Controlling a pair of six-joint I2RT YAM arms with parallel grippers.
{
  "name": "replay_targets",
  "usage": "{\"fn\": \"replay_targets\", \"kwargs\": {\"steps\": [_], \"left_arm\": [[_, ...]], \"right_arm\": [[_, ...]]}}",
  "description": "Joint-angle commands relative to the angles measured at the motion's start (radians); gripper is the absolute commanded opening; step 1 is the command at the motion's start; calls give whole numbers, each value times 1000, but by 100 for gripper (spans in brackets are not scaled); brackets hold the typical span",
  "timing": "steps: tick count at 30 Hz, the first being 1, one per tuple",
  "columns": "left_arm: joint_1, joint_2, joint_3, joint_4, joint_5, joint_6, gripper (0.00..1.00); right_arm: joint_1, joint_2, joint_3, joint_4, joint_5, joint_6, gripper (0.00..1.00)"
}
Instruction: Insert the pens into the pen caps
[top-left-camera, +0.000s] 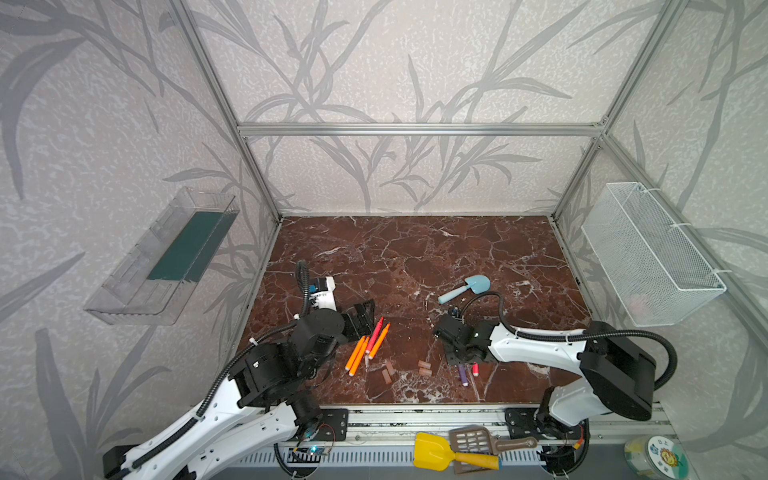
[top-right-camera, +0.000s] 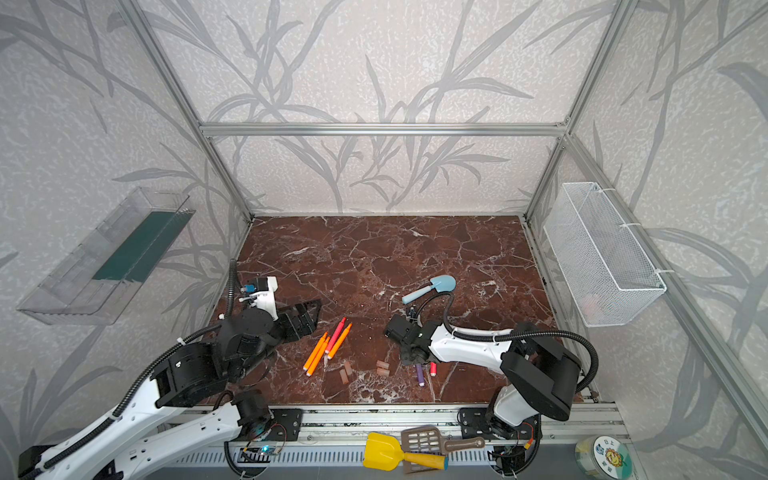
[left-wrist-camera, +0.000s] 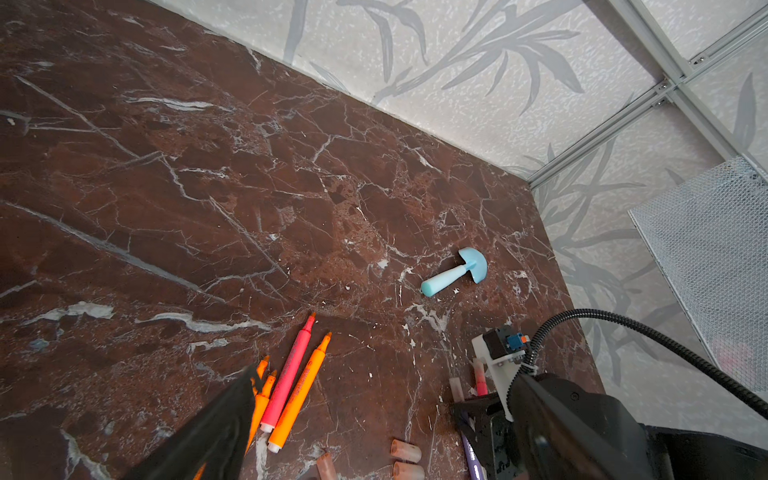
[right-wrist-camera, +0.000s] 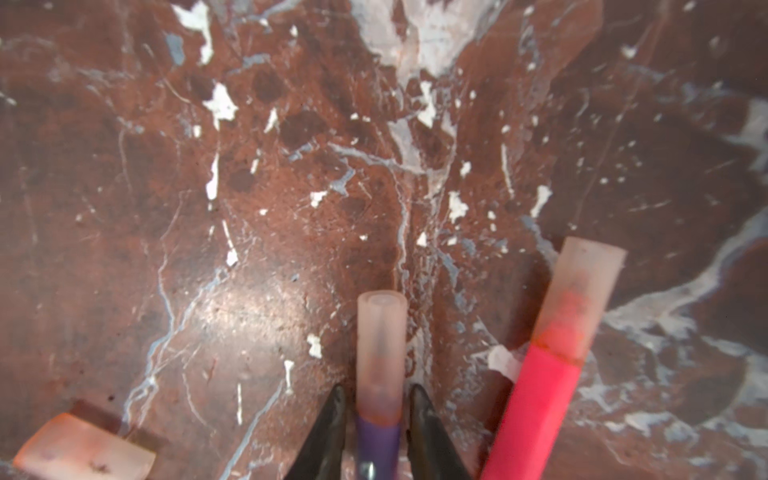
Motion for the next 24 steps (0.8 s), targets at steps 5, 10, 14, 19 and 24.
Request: {"fn": "replay_targets", "kwargs": {"steps": [5,10,14,19,24], "left_arm": [[1,-9,10,-7,-22,6,99],[1,6,24,-10,11,6,99],[1,9,14,-3,13,-3,99],[1,12,-48,17,-47,-10,99],[1,62,-172,133,-8,134,96]], "right_arm": [[-2,-154,13,-98,98,-13,46],[1,-280,-9,-92,110,-45,49],[7,-396,-55,-58,101,-65,50],[10,-508,-95,-35,88,-79,52],[14,-542,-108,-8,69,-84,52]]}}
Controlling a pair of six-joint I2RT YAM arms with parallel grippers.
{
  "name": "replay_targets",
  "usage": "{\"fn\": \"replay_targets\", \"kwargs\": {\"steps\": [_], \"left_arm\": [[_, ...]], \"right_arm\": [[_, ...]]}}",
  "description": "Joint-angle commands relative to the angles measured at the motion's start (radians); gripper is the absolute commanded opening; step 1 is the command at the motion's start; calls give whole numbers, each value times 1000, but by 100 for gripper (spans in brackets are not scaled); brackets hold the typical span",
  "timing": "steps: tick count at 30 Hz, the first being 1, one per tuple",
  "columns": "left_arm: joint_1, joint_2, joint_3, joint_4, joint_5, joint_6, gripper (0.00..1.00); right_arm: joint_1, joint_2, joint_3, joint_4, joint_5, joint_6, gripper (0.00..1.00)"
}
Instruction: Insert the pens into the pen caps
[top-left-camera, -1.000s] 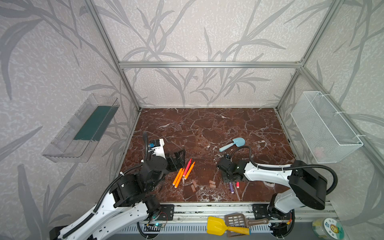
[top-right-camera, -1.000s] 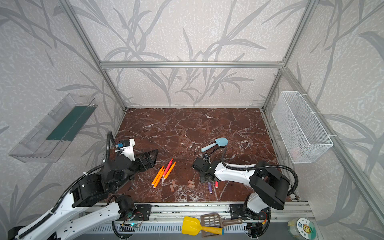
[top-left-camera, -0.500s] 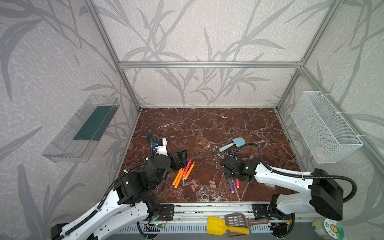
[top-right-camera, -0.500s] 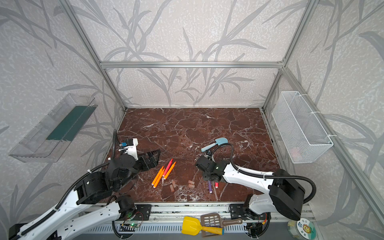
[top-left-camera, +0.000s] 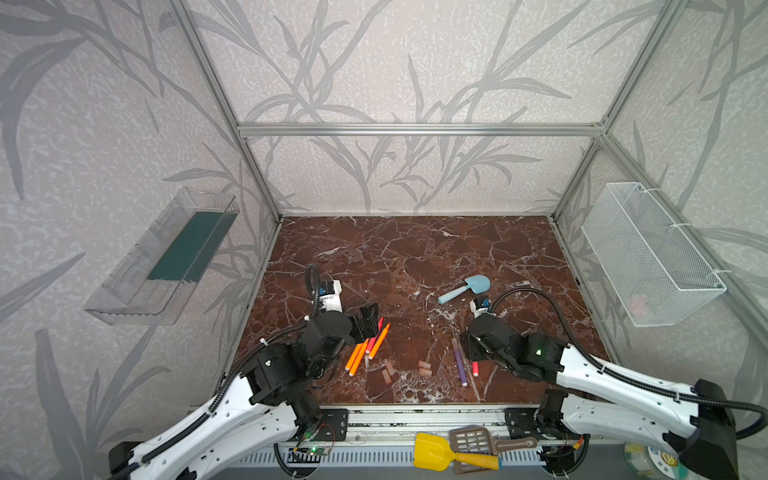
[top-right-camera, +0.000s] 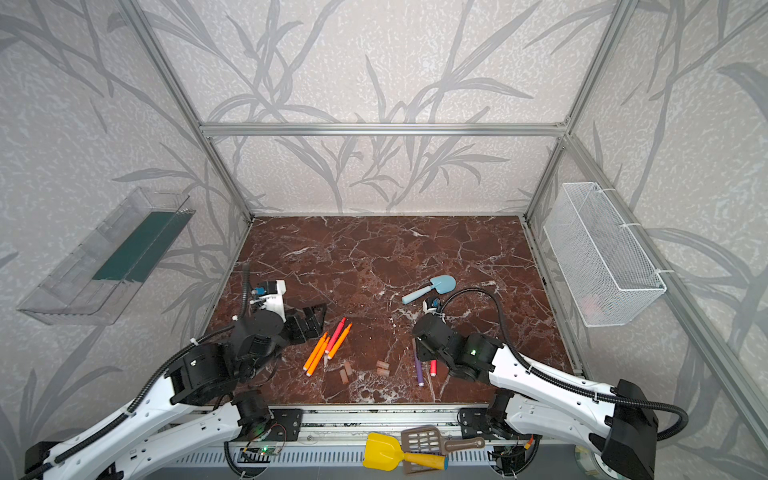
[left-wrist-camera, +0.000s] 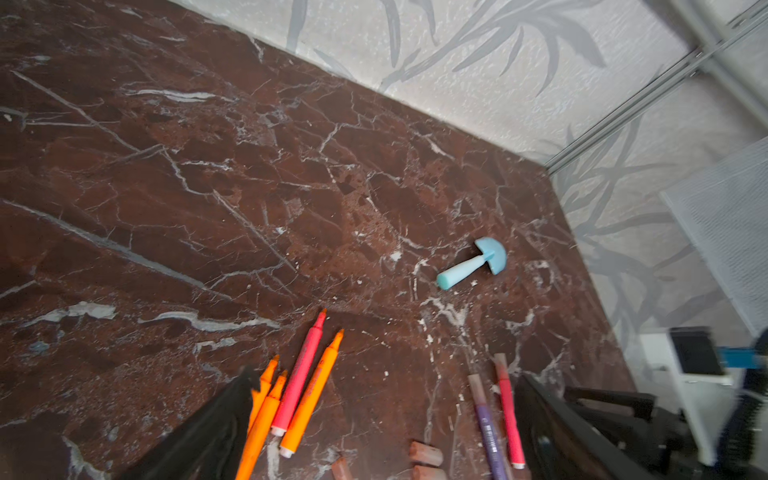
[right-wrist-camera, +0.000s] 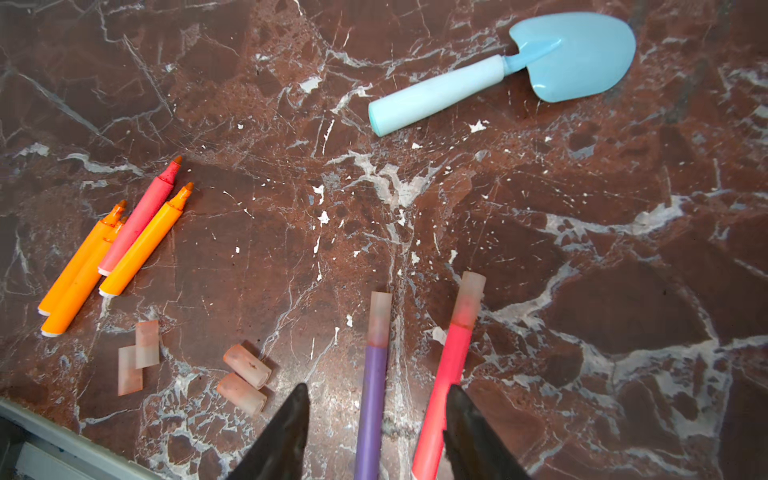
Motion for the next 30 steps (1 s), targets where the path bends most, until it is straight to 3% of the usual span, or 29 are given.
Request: {"fn": "replay_targets", "kwargs": {"steps": [1,6,14,26,30], "left_arm": [[1,45,-71,75,6,111,93],[2,101,-166,149,55,208,83],[1,162,-255,203,83,184,69],[0,544,-142,244,138,196,36],[-1,597,-139,261,146,196,34]], "right_arm": [[6,-14,-8,33,-15,-16,52],[11,-38,3,58,-34,-23,54],[12,-60,-12,165,1,-100,55],[11,-158,-54,145,-3,-90,57],[11,-173,-74,141,-6,-79,57]]}}
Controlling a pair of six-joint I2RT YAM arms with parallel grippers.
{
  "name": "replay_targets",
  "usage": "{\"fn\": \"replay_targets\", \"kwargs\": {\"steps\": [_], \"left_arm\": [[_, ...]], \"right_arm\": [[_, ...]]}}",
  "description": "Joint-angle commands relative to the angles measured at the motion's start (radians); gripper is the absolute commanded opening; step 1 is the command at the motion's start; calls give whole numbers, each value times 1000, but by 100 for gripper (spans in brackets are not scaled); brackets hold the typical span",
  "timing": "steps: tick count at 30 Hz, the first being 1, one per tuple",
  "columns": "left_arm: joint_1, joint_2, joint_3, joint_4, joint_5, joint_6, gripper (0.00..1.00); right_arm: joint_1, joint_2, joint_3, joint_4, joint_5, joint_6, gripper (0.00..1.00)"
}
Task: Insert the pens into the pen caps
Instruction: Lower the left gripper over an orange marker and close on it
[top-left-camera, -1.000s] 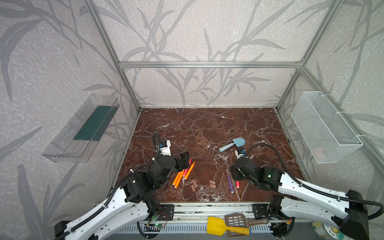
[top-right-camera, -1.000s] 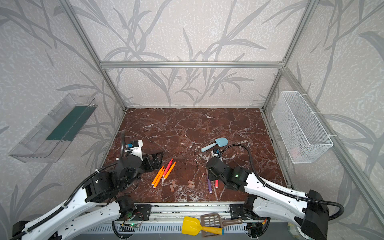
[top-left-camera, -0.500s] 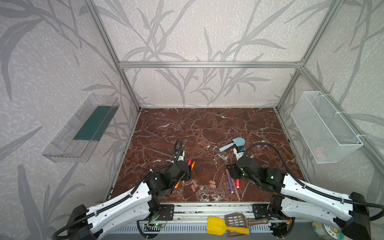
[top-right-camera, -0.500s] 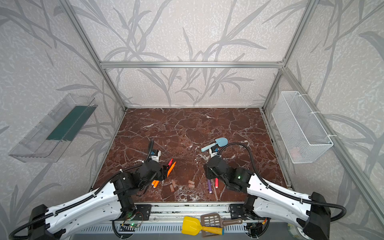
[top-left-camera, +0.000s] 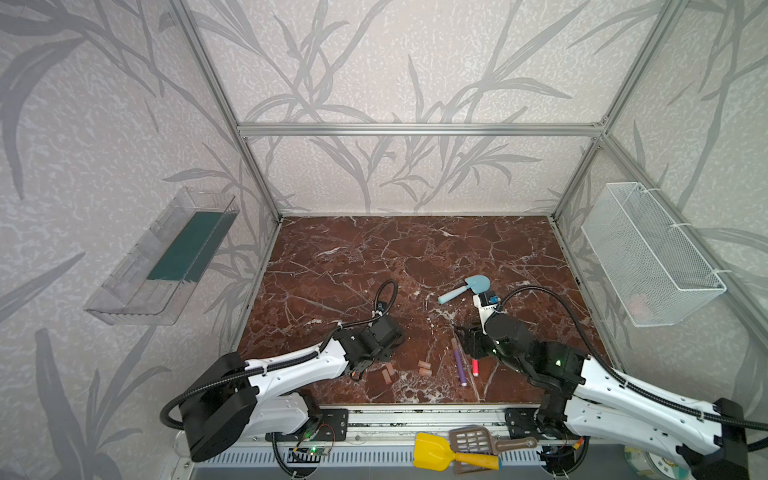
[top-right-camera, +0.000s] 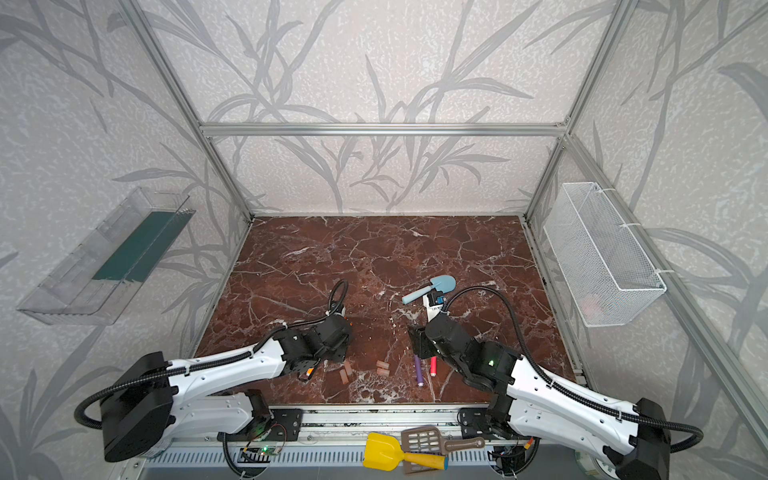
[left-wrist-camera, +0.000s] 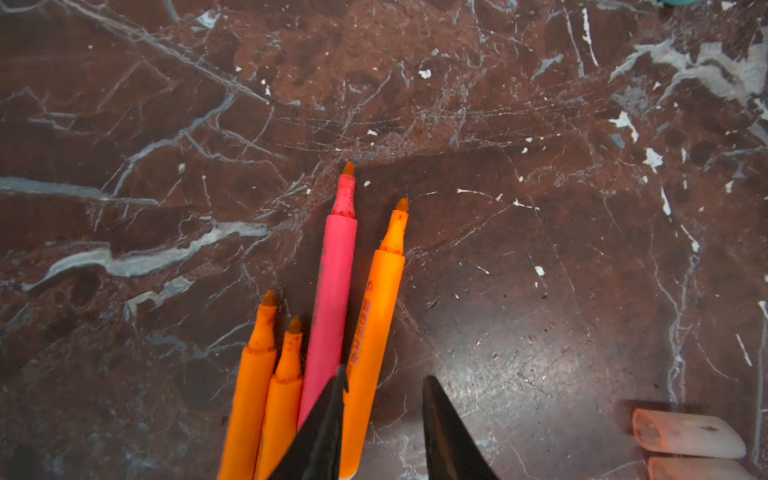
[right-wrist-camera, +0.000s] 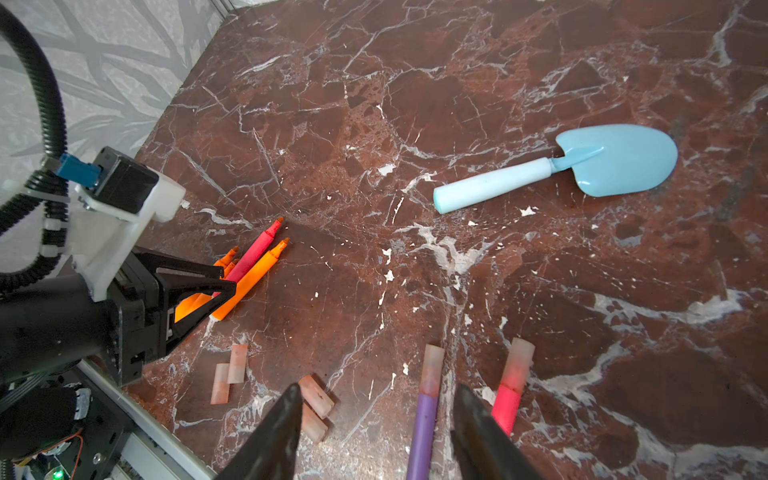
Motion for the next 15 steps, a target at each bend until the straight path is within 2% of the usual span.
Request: {"fn": "replay_targets", "kwargs": {"steps": [1,15], "left_arm": [[-1,30,23,13,7,-1,34],[-1,79,1,28,-15,-20,35]], "right_arm": [[5,-21,-17,-19,6,11,57],[5,-47,-9,-74,-12,21,57]]}}
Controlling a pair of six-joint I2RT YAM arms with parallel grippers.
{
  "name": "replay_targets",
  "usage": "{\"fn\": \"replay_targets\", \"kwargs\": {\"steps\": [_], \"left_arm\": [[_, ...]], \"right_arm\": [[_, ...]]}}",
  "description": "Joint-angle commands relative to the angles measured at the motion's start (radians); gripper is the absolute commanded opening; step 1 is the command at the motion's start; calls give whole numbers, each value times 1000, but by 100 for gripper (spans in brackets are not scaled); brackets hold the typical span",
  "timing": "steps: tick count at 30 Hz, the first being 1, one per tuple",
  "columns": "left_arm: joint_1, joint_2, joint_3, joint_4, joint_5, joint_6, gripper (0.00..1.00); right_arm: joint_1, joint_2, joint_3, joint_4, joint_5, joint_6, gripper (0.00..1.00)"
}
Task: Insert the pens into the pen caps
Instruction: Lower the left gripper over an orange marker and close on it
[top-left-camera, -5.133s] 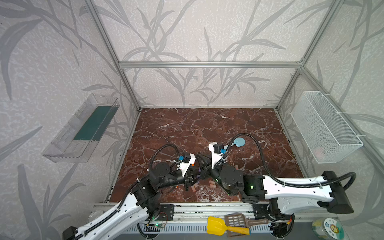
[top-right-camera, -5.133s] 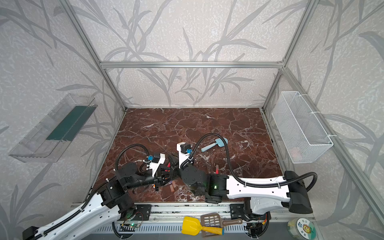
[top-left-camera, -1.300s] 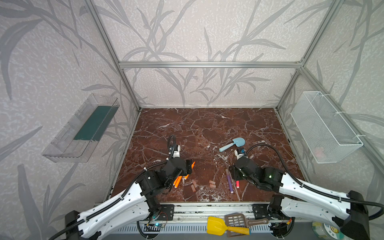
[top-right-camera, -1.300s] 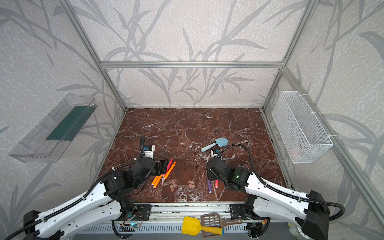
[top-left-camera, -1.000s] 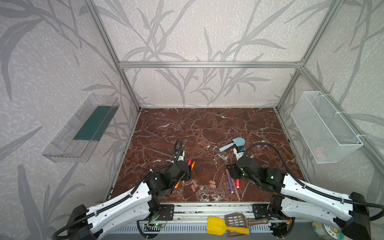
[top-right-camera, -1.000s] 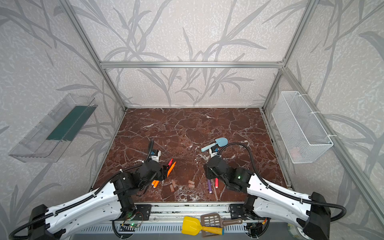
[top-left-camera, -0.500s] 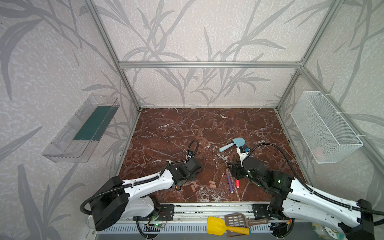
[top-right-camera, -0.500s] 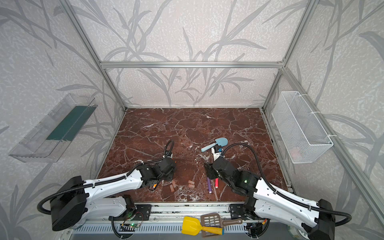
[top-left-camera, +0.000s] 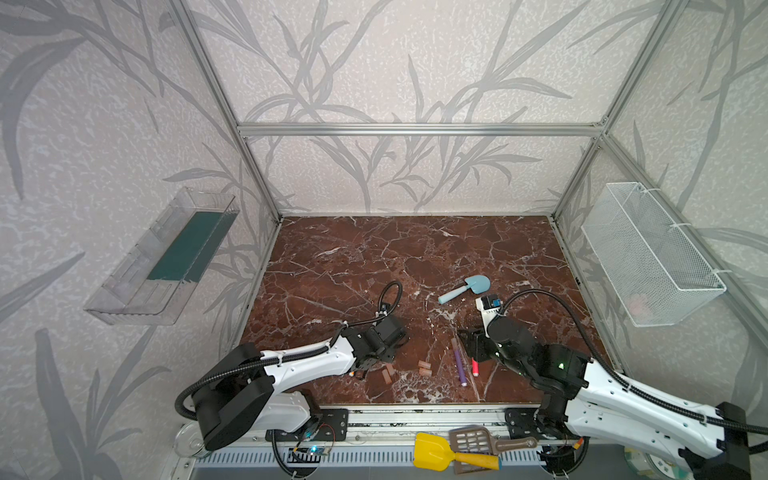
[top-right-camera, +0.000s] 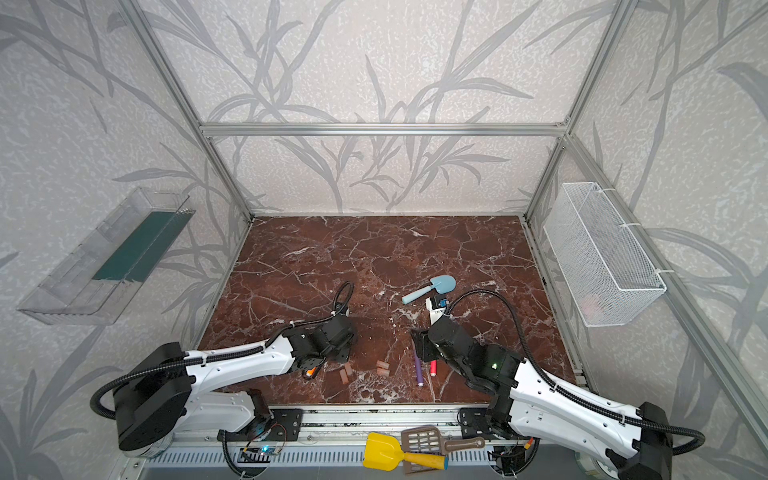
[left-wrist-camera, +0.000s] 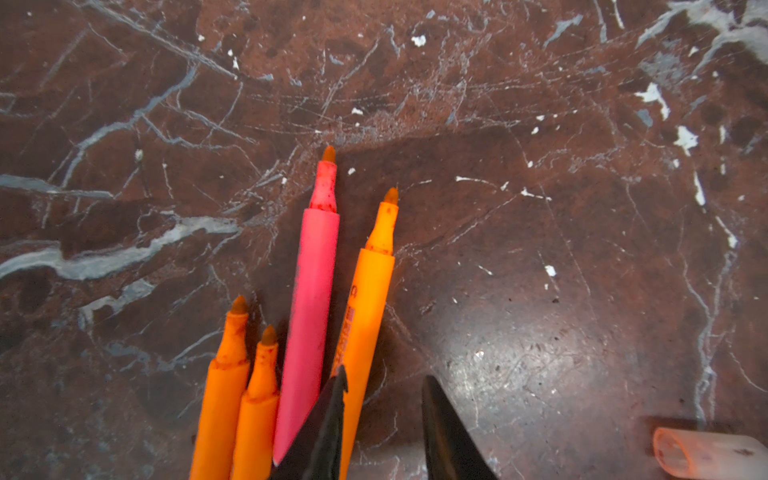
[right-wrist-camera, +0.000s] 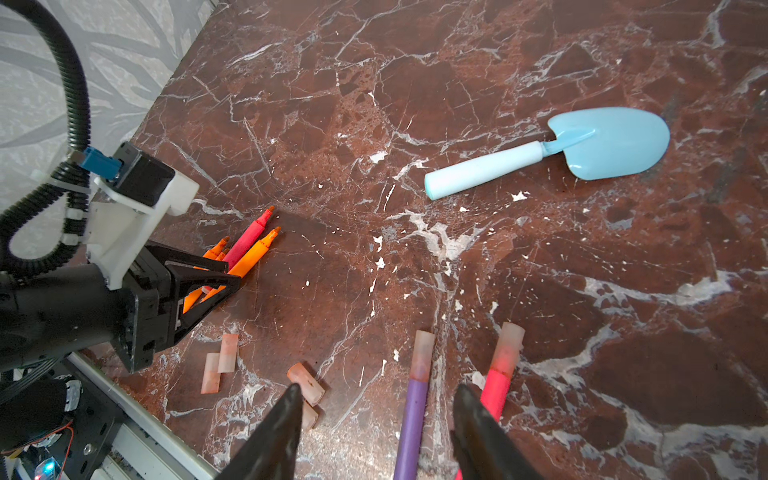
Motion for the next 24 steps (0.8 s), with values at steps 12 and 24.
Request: {"fn": "replay_targets", "kwargs": {"steps": [12,24], "left_arm": [[-1,20,-16,-10,-55,-37,40],[-3,97,-10,14,-25,-54,37]], "right_arm": [[5,-90,-28,-80,-6,34,57],[5,-103,-37,-81,-33,35,57]]}}
